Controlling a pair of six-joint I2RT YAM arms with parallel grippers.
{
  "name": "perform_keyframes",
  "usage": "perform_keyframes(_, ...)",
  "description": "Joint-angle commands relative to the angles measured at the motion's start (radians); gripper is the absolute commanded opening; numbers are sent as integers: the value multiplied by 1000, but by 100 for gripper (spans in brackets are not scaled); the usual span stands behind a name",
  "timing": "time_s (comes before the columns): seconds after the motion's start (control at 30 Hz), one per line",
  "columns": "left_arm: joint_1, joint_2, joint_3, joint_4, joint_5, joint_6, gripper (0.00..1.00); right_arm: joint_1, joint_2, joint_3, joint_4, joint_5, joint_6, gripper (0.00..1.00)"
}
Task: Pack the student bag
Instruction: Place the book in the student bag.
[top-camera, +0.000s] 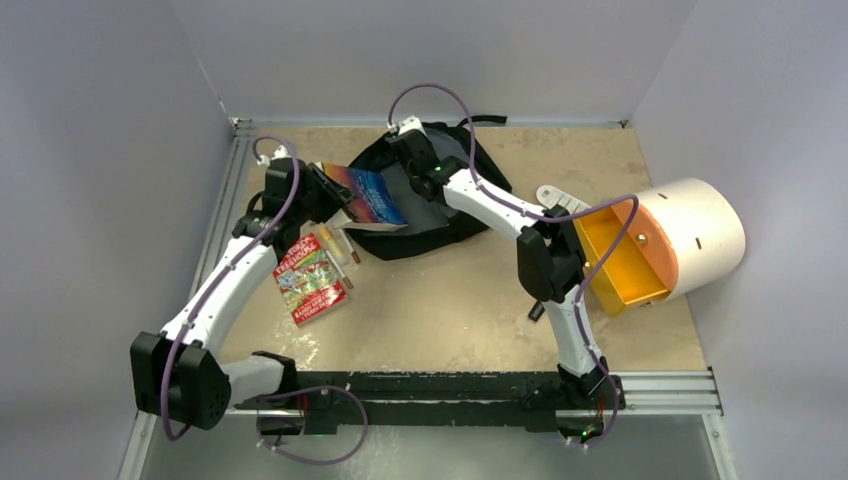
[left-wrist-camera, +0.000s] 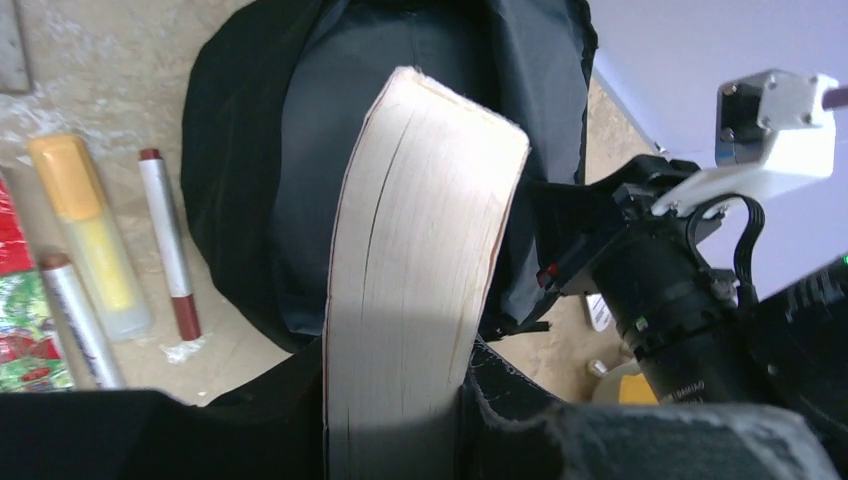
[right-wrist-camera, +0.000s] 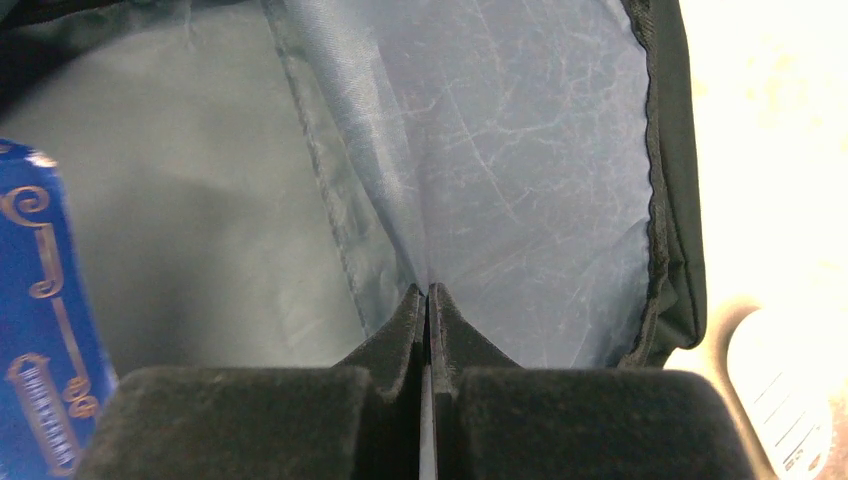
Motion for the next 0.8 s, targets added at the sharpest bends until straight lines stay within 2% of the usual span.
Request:
perform_keyframes(0.0,24,18,33,283,83,-158,0,2,-80,35,-1,-11,81,0)
perform_keyframes(0.4,28,144,37,410,93,-254,0,2,-136,17,50,-52,158,0)
perform_keyframes(0.77,28,273,16,700,175,-278,0,2,-155,17,55,-66,153,0)
